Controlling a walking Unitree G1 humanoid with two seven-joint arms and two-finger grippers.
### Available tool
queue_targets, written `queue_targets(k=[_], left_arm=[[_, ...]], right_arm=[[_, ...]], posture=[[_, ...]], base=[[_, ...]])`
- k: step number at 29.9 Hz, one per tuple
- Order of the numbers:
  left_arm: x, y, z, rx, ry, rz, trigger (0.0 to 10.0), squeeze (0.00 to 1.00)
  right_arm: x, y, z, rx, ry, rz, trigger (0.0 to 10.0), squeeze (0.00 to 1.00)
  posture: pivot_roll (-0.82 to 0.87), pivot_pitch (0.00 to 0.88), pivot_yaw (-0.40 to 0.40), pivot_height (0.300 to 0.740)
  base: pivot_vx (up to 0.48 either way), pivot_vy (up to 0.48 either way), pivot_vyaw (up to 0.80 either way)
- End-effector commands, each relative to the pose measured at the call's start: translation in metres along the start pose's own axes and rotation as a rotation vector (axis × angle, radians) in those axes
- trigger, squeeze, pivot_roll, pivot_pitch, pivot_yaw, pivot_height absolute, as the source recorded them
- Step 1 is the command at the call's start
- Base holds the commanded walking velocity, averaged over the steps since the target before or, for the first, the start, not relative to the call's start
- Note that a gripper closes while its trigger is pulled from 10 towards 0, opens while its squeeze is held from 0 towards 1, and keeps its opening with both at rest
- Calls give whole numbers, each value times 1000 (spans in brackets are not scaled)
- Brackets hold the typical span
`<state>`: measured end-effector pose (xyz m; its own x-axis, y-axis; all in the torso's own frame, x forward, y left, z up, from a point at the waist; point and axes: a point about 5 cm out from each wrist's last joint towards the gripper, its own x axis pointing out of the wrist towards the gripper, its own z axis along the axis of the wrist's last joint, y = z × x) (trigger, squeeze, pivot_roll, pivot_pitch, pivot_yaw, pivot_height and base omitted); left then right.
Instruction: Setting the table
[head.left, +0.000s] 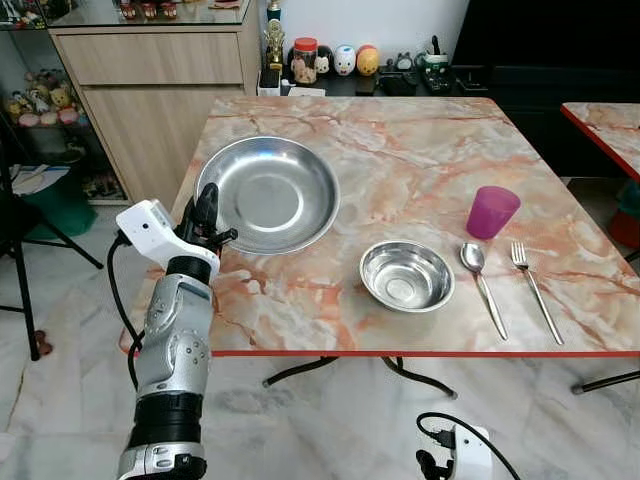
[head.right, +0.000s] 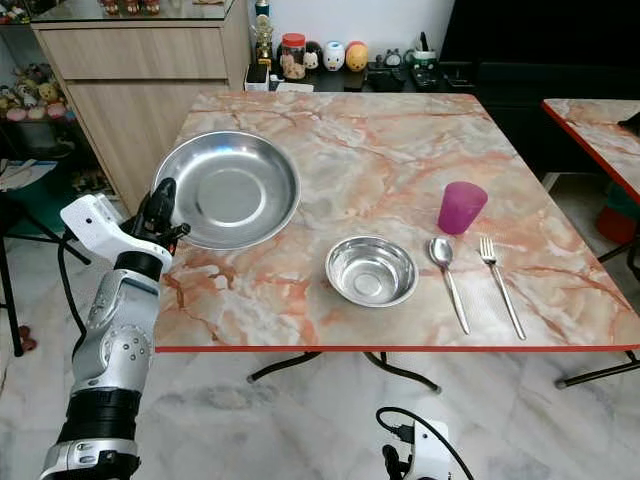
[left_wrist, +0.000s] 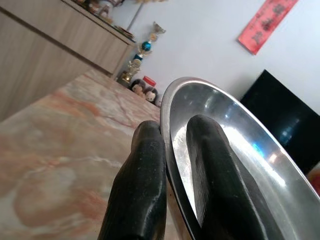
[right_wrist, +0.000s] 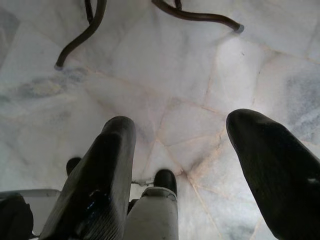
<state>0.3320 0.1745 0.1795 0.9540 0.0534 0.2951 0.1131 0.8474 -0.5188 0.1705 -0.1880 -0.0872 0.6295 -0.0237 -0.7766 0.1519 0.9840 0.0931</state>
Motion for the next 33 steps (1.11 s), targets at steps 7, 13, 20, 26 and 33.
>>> queue_targets(k=[7,13,20,26,33], left_arm=[[2,-9,2,16,-10,-34,10000,0],[2,-10,4,16,-16,-37,10000,0],[3,-9,4,17,-15,-39,10000,0],[2,-9,3,19,-12,-36,10000,0],[2,-9,2,27,-3,-34,10000,0]], right_arm=[[-1,-5,0,4,-1,-13,10000,0],[-1,-5,0,3,-1,-11,10000,0],[-1,-4,0,5,-2,-10,10000,0],[-1,-4,0,8,-4,-11,10000,0],[-1,-4,0,4,-2,-11,10000,0]], posture=[[30,0,-39,740],[31,0,-38,740],[31,0,-37,740],[31,0,-38,740],[27,0,-37,740]], base=[[0,-307,0],[0,-315,0],[0,-324,0],[0,-337,0],[0,-333,0]])
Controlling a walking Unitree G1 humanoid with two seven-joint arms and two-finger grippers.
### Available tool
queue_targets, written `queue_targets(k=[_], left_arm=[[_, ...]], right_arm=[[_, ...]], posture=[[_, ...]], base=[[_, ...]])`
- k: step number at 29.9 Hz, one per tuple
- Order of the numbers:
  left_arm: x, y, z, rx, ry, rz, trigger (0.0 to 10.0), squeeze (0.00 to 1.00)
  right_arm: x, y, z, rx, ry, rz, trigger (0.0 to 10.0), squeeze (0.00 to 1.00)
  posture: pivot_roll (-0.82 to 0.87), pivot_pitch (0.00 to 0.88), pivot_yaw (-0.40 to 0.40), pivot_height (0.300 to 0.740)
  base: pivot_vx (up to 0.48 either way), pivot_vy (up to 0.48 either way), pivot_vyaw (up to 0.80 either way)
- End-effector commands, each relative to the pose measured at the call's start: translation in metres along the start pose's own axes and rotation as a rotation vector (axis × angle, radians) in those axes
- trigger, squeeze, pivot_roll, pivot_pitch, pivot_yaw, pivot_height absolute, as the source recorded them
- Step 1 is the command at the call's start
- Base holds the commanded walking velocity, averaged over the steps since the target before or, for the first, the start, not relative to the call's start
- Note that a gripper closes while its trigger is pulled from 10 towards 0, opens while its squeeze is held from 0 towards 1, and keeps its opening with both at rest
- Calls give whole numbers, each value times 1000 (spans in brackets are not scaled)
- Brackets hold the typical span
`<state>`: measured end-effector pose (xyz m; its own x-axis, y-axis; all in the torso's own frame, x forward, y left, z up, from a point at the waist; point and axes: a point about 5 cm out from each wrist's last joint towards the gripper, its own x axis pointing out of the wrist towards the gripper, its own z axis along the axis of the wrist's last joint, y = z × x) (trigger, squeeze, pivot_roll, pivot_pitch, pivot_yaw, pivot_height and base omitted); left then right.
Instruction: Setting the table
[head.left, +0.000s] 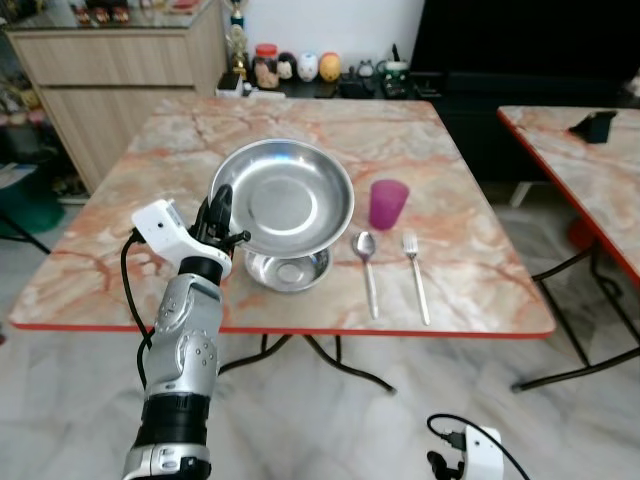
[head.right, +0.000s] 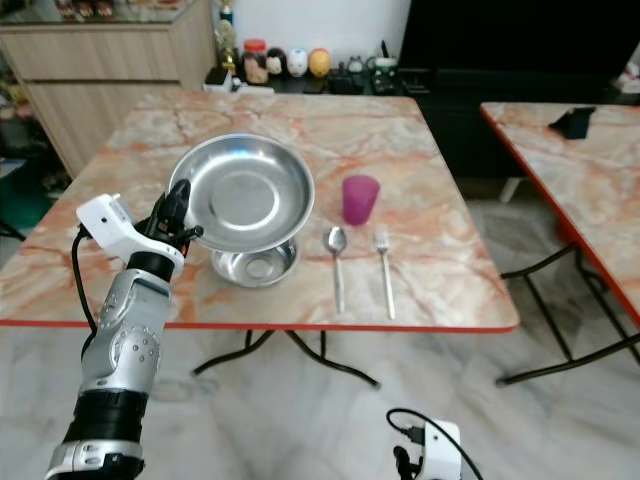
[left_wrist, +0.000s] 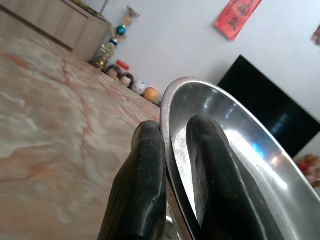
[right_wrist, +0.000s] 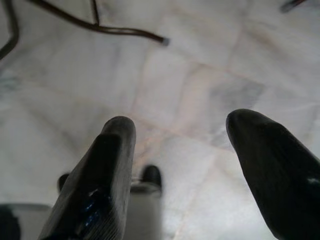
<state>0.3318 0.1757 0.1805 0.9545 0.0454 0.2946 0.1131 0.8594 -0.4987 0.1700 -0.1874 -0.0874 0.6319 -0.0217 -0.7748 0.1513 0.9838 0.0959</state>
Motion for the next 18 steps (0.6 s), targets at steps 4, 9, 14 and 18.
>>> queue_targets(k=[4,9,14,18], left_arm=[[2,-10,1,5,-8,-27,10000,0],[2,-9,1,7,-9,-28,10000,0],[1,-9,0,6,-3,-27,10000,0],[1,-9,-1,8,3,-29,10000,0]], right_arm=[[-1,-5,0,0,1,-14,10000,0],[-1,-5,0,-1,2,-13,10000,0],[-1,-4,0,-5,2,-15,10000,0],[-1,-4,-1,-8,4,-19,10000,0]], posture=[[28,0,-38,740],[23,0,-36,740],[20,0,-34,740],[16,0,-31,740]], base=[[0,-337,0],[97,-337,0],[247,-340,0],[250,-342,0]])
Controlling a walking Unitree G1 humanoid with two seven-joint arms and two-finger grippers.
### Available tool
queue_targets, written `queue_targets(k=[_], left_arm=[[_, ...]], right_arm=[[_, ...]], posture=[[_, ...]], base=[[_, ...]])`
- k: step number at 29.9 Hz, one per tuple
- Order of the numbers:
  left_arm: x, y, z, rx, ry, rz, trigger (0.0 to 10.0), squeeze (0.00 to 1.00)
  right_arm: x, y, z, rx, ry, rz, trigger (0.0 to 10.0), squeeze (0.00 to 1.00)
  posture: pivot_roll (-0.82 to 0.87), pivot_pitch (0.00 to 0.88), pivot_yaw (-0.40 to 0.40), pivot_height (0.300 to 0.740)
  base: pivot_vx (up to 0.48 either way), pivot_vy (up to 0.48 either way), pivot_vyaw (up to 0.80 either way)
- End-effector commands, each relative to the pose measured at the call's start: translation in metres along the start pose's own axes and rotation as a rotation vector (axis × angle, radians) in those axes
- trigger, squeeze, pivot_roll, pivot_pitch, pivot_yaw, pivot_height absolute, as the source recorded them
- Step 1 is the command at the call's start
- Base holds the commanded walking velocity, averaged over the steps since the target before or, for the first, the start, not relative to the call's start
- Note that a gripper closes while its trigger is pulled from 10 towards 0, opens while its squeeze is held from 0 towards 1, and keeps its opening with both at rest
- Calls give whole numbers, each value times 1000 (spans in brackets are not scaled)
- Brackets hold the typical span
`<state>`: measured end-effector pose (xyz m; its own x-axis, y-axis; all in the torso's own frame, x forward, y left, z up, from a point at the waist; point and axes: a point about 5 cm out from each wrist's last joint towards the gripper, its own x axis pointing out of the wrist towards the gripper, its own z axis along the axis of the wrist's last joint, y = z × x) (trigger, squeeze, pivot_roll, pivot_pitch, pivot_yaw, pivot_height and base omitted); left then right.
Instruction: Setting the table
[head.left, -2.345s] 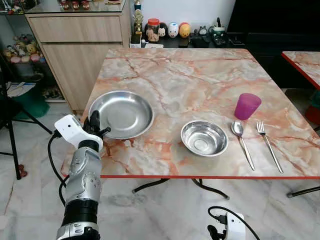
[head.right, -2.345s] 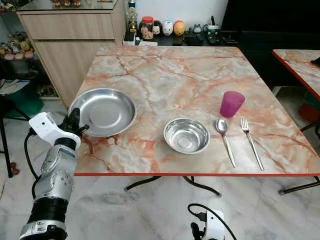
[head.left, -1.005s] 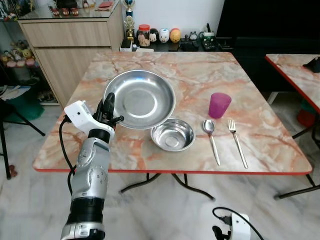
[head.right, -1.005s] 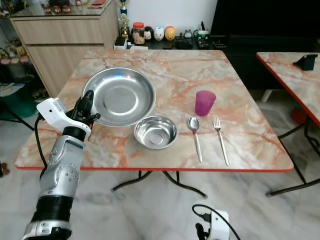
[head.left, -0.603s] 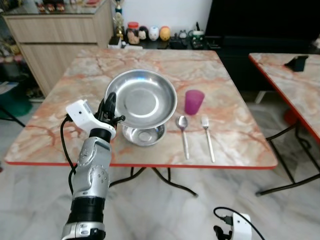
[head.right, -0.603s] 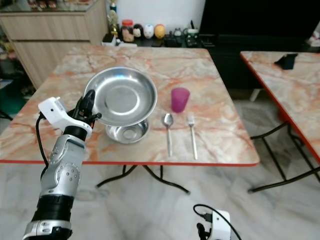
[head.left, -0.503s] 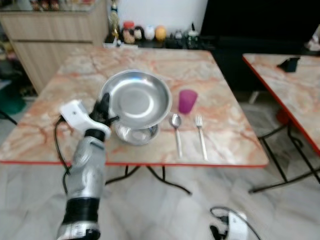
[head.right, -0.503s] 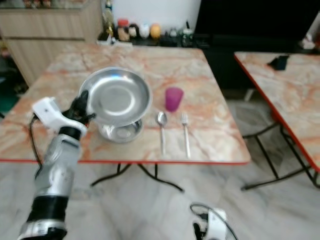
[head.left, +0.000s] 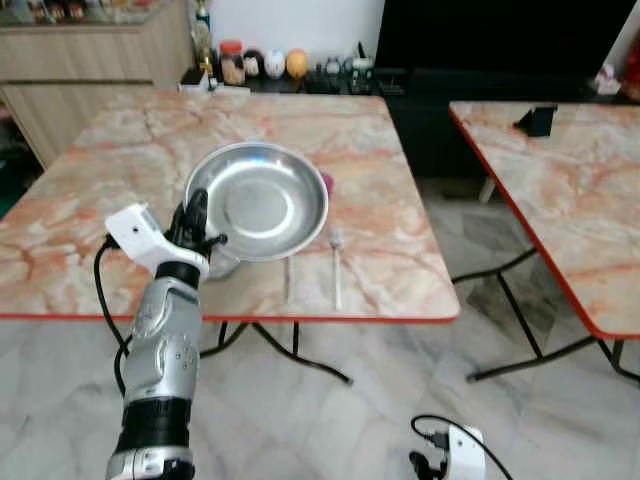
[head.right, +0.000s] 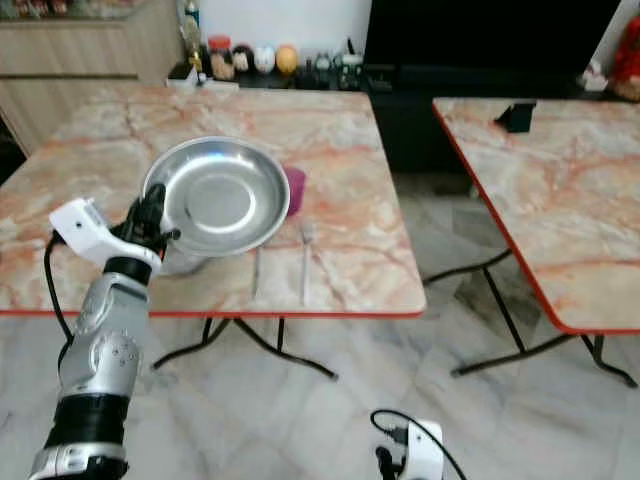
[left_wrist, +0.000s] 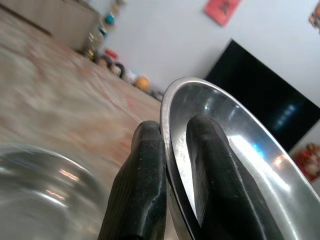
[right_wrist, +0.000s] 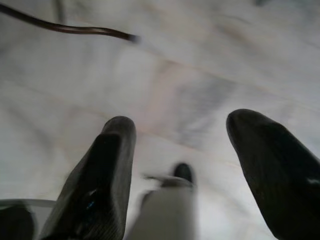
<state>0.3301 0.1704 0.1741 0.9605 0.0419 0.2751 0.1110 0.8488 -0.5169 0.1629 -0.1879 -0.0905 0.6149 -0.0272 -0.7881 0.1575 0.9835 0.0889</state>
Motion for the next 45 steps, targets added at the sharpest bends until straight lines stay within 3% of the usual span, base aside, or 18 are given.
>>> queue_targets(k=[1,8,20,45], left_arm=[[4,-8,6,29,-15,-37,10000,0],[1,-7,4,34,-4,-46,10000,0],[-2,-9,2,34,5,-51,10000,0],[7,-8,6,40,-12,-41,10000,0]], right_arm=[[1,-2,7,-8,-17,-9,10000,0],[0,-1,3,-22,-7,-6,10000,0],[0,-2,1,43,-20,-49,10000,0],[1,-1,3,50,-9,-42,10000,0]], posture=[[15,0,-31,740],[13,0,-23,740],[11,0,-24,740],[13,0,-23,740]], base=[[251,-341,0],[253,-340,180],[256,-341,0],[255,-342,-528]])
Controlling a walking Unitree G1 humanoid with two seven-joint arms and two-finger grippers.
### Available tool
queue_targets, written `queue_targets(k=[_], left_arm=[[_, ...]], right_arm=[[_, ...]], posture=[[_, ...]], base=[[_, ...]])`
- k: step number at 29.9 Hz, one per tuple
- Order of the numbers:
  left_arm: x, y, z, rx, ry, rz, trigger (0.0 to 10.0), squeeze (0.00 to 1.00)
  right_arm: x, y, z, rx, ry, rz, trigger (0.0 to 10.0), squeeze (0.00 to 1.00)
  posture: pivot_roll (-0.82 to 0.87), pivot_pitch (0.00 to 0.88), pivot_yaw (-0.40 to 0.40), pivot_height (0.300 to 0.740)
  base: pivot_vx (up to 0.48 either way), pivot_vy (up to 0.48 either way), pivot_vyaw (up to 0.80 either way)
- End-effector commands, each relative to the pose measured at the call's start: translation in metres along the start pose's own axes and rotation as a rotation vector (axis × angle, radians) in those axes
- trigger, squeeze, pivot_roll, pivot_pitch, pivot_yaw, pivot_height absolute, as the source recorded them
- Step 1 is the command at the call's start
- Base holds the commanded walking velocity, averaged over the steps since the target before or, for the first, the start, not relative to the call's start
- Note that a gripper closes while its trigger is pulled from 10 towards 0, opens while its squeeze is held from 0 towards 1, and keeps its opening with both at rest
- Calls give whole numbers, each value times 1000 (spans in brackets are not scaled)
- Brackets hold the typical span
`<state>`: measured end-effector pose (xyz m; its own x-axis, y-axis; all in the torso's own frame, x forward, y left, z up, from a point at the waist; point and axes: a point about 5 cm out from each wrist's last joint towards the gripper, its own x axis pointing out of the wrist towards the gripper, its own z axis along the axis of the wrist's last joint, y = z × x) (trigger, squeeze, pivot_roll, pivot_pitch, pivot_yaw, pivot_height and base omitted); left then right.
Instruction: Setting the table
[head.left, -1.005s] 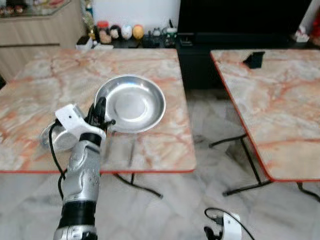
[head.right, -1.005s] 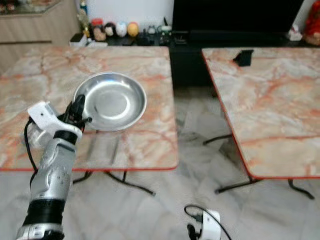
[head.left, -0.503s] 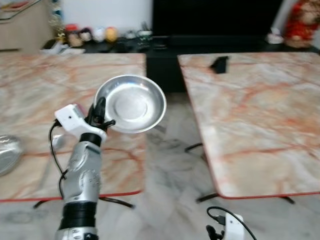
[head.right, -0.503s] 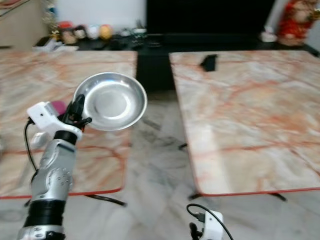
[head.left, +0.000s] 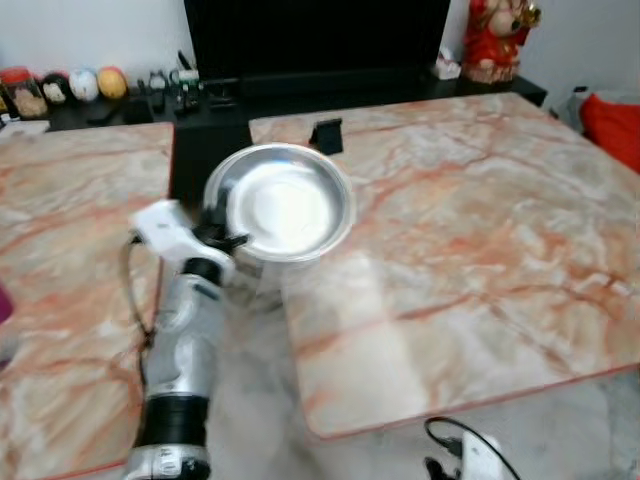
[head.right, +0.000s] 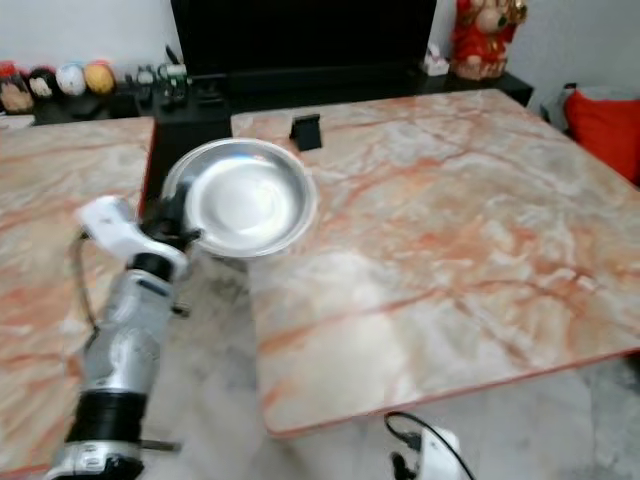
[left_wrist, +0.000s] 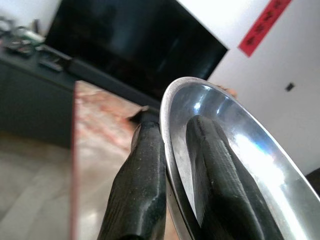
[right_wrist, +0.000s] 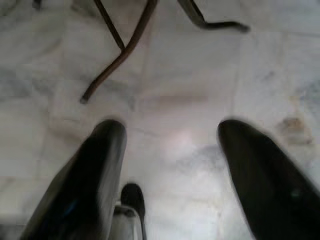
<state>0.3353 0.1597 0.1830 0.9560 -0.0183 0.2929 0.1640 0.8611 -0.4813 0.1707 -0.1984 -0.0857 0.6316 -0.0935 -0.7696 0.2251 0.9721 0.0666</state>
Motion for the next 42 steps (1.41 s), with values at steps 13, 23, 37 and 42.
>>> queue_targets(k=[13,23,37,42], left_arm=[[2,4,6,18,-27,19,10000,0],[3,2,4,15,-26,15,10000,0],[4,5,4,20,-22,40,10000,0],[4,5,1,20,-13,45,10000,0]], right_arm=[[-1,7,-8,7,32,21,10000,0],[-1,7,-6,-10,28,22,10000,0],[0,9,-4,-23,20,47,10000,0],[0,9,-4,-26,21,50,10000,0]], posture=[[10,0,-24,740],[6,0,-25,740],[4,0,-24,740],[2,0,-23,740]], base=[[259,-342,-528],[258,-342,-314],[162,-146,571],[0,0,800]])
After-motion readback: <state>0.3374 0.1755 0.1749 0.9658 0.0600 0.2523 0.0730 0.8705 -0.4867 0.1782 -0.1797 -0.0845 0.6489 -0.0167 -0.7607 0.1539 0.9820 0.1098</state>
